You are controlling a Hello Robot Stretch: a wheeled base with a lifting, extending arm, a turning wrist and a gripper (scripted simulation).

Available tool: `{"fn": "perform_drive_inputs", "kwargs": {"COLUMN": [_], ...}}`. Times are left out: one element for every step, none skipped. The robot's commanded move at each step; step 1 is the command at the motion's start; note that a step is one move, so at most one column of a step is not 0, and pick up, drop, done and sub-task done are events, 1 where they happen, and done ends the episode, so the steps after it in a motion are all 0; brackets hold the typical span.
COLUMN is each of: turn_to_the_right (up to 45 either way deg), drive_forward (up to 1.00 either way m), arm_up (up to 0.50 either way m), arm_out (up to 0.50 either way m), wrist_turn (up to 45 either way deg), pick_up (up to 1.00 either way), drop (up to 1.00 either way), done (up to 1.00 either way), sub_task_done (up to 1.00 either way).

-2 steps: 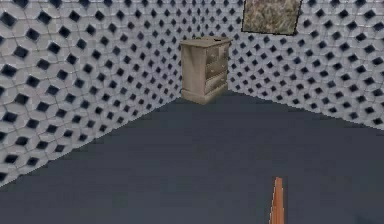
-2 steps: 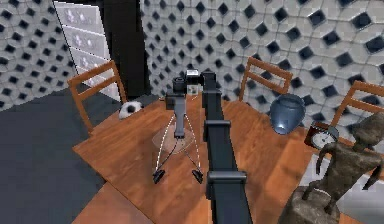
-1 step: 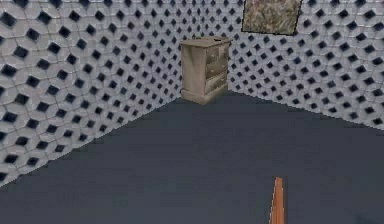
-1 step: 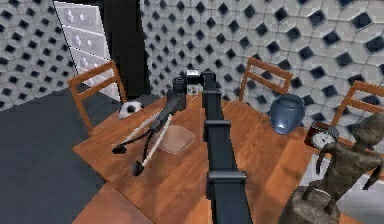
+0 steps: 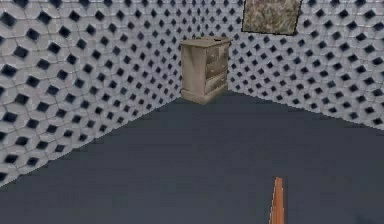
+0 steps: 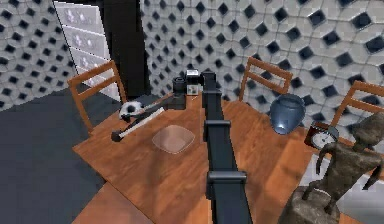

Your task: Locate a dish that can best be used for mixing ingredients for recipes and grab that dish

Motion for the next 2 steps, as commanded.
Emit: {"fn": "perform_drive_inputs", "kwargs": {"turn_to_the_right": [0.0, 0.0], "drive_forward": [0.0, 0.0], "arm_up": [0.0, 0.0], "arm_out": [0.0, 0.0], "wrist_turn": [45.0, 30.0], "pick_up": [0.0, 0.0], "drop": [0.0, 0.0], "done": [0.0, 0.0], "sub_task_done": [0.0, 0.0]}}
